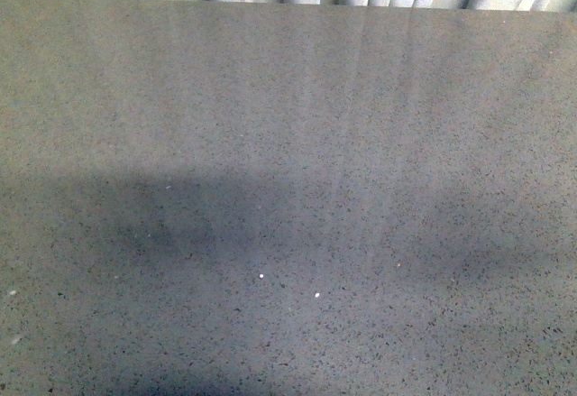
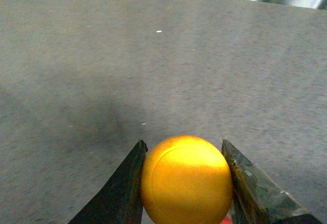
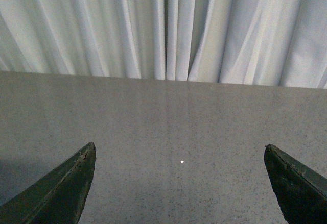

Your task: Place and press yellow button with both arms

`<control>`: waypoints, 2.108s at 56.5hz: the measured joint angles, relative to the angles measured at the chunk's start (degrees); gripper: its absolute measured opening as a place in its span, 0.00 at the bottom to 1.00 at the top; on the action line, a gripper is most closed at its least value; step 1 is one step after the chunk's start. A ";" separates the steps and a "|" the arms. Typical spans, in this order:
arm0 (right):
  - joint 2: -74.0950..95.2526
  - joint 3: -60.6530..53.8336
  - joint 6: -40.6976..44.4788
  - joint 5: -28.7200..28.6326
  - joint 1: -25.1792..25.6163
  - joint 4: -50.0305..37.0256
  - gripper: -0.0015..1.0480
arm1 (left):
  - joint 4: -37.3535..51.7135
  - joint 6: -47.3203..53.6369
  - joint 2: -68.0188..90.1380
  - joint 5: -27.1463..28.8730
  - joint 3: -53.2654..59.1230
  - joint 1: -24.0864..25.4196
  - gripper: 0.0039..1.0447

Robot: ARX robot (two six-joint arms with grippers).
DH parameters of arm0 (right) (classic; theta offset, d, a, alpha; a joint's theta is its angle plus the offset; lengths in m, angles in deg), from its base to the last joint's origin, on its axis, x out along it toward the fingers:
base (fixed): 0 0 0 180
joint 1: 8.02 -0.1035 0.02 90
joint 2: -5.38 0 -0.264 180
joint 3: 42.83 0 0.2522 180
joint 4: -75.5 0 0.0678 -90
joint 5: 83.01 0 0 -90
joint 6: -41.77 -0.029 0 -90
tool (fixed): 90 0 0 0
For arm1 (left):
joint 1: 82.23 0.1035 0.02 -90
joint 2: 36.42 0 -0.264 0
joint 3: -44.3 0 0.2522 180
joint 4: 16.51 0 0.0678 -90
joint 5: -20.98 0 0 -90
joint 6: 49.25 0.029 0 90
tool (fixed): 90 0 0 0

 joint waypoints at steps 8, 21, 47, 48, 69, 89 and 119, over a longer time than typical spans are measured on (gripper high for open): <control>0.00 0.00 -0.02 -0.02 0.00 0.00 0.91 | 4.61 -3.85 7.69 5.42 -4.55 -14.93 0.33; 0.00 0.00 -0.02 -0.02 0.00 0.00 0.91 | 12.17 -11.82 24.35 9.66 -11.15 -34.84 0.33; 0.00 0.00 0.00 0.00 0.00 0.00 0.91 | 17.57 -14.58 38.38 12.04 -13.16 -43.50 0.33; 0.00 0.00 -0.02 -0.02 0.00 0.00 0.91 | 17.62 -14.56 38.53 12.07 -13.20 -43.52 0.33; 0.00 0.00 -0.02 0.00 0.00 0.00 0.91 | 18.91 -14.51 41.03 12.85 -13.70 -45.07 0.56; 0.00 0.00 0.00 -0.02 0.00 0.00 0.91 | 18.73 -13.20 33.29 11.47 -7.98 -44.54 0.91; 0.00 0.00 -0.02 0.11 0.00 0.00 0.91 | 33.16 -5.46 -0.59 9.86 13.31 -15.50 0.63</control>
